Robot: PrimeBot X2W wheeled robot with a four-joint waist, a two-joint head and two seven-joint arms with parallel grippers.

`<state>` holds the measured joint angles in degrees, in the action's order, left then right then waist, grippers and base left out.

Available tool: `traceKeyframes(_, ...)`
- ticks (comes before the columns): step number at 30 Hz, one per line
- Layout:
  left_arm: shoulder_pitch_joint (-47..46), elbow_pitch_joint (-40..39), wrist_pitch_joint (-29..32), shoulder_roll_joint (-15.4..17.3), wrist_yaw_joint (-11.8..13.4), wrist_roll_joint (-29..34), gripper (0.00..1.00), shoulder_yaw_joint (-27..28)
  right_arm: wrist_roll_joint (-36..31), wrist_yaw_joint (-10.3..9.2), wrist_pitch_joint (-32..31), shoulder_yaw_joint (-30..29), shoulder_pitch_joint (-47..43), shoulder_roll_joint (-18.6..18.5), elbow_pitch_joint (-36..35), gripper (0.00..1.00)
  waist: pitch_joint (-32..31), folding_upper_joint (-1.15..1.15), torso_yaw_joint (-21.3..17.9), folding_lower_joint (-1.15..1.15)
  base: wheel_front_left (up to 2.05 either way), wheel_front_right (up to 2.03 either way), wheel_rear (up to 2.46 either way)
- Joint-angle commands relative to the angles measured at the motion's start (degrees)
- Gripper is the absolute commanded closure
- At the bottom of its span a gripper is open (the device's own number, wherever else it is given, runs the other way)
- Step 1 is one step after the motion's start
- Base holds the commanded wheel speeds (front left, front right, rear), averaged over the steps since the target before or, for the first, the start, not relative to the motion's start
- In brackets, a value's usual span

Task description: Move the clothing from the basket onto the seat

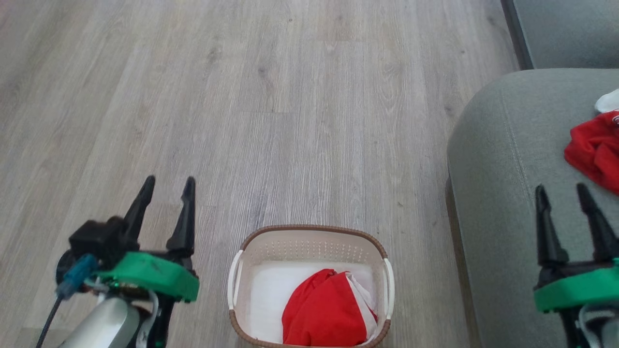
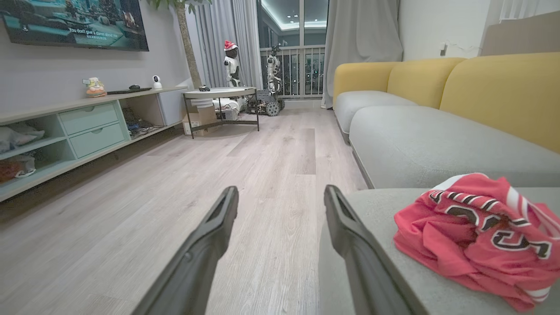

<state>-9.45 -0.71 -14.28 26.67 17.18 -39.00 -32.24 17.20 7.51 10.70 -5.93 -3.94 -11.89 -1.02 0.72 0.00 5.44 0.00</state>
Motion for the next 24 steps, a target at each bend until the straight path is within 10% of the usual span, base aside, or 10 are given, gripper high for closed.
traceKeyframes(1,-2.0,-1.7,-0.7,1.0,0.2,1.0,0.0,3.5,0.3,-0.02,0.8,1.2,1.1,-0.5,-1.5,0.0,0.1,0.0,0.0,0.0,0.0,0.0,0.0)
traceKeyframes(24,3.3,2.1,-0.7,-7.3,-7.7,10.8,0.0,14.5,1.3,-0.02,4.2,4.9,4.3,0.3,5.3,0.0,1.7,0.0,-1.5,0.0,0.0,0.0,0.0)
